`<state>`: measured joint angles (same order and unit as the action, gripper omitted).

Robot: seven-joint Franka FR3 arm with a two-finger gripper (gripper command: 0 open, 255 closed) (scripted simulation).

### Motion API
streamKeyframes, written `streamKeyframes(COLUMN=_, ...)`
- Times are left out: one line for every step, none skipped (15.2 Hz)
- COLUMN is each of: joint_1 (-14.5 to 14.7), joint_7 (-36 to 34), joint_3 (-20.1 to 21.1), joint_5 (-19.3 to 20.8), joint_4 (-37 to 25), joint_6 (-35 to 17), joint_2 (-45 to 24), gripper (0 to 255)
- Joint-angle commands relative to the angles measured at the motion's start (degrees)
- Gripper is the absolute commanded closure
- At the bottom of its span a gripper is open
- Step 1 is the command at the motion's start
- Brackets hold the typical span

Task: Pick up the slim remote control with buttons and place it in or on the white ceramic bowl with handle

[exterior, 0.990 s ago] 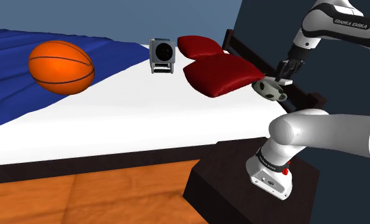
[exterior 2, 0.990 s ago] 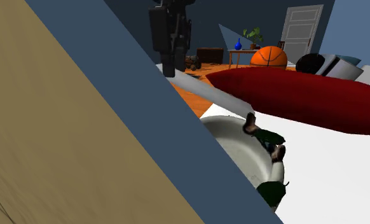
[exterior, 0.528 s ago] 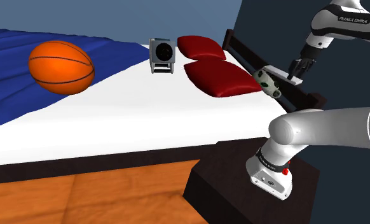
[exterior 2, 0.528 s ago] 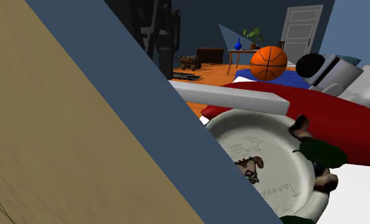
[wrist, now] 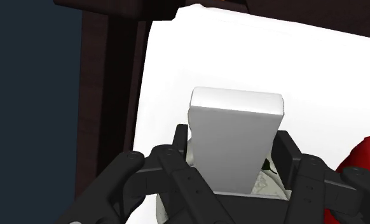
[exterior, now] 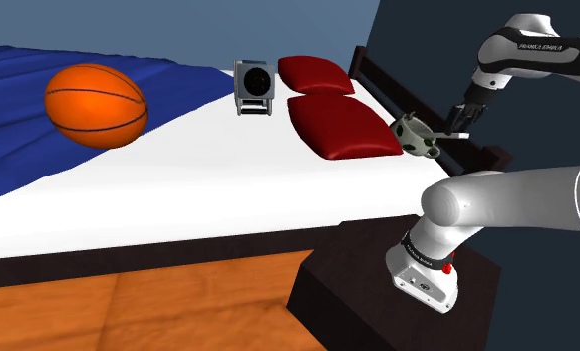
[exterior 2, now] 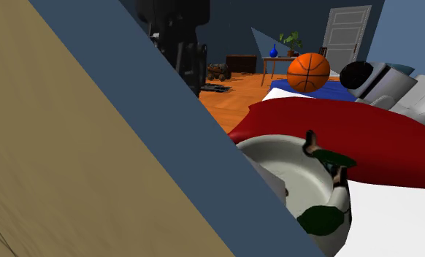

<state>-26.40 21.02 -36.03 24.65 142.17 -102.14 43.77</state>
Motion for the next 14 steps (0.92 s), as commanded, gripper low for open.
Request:
streamKeyframes(joint_1=-0.1, joint_7=0.0, joint_3=-0.7, joint_5=0.5, joint_4=1.2, joint_6=-1.5, joint_2=-0.2, gripper=255)
streamKeyframes(joint_1=-0.2, joint_7=0.0, joint_3=-1.0, joint_5=0.7, joint_4=1.8, joint_6=-2.3, joint_2=-0.4, gripper=255)
streamKeyframes(joint_1=-0.2, joint_7=-0.1, joint_3=-1.3, joint_5=1.0, joint_4=2.5, joint_6=-3.0, joint_2=-0.5, gripper=255)
streamKeyframes(joint_1=-0.2, joint_7=-0.1, joint_3=-1.6, joint_5=1.2, joint_4=3.1, joint_6=-3.8, joint_2=-0.6, gripper=255)
streamKeyframes(joint_1=-0.3, joint_7=-0.2, joint_3=-2.0, joint_5=1.4, joint_4=3.7, joint_6=-4.6, joint_2=-0.8, gripper=255)
streamKeyframes(joint_1=-0.3, joint_7=-0.2, joint_3=-2.3, joint_5=1.7, joint_4=4.3, joint_6=-5.4, joint_2=-1.0, gripper=255)
streamKeyframes(joint_1=-0.3, joint_7=-0.2, joint_3=-2.3, joint_5=1.7, joint_4=4.3, joint_6=-5.4, joint_2=-1.0, gripper=255)
streamKeyframes(joint_1=-0.3, joint_7=-0.2, joint_3=-2.3, joint_5=1.7, joint_4=4.3, joint_6=-5.4, joint_2=-1.0, gripper=255)
streamKeyframes(joint_1=-0.3, joint_7=-0.2, joint_3=-2.3, joint_5=1.7, joint_4=4.3, joint_6=-5.4, joint_2=-1.0, gripper=255)
streamKeyframes(joint_1=-0.3, joint_7=-0.2, joint_3=-2.3, joint_5=1.7, joint_4=4.3, joint_6=-5.4, joint_2=-1.0, gripper=255)
streamKeyframes(joint_1=-0.3, joint_7=-0.2, joint_3=-2.3, joint_5=1.7, joint_4=4.3, joint_6=-5.4, joint_2=-1.0, gripper=255)
streamKeyframes(joint_1=-0.3, joint_7=-0.2, joint_3=-2.3, joint_5=1.7, joint_4=4.3, joint_6=-5.4, joint_2=-1.0, gripper=255)
streamKeyframes(joint_1=-0.3, joint_7=-0.2, joint_3=-2.3, joint_5=1.7, joint_4=4.3, joint_6=-5.4, joint_2=-1.0, gripper=255)
streamKeyframes(joint_1=-0.3, joint_7=-0.2, joint_3=-2.3, joint_5=1.7, joint_4=4.3, joint_6=-5.4, joint_2=-1.0, gripper=255)
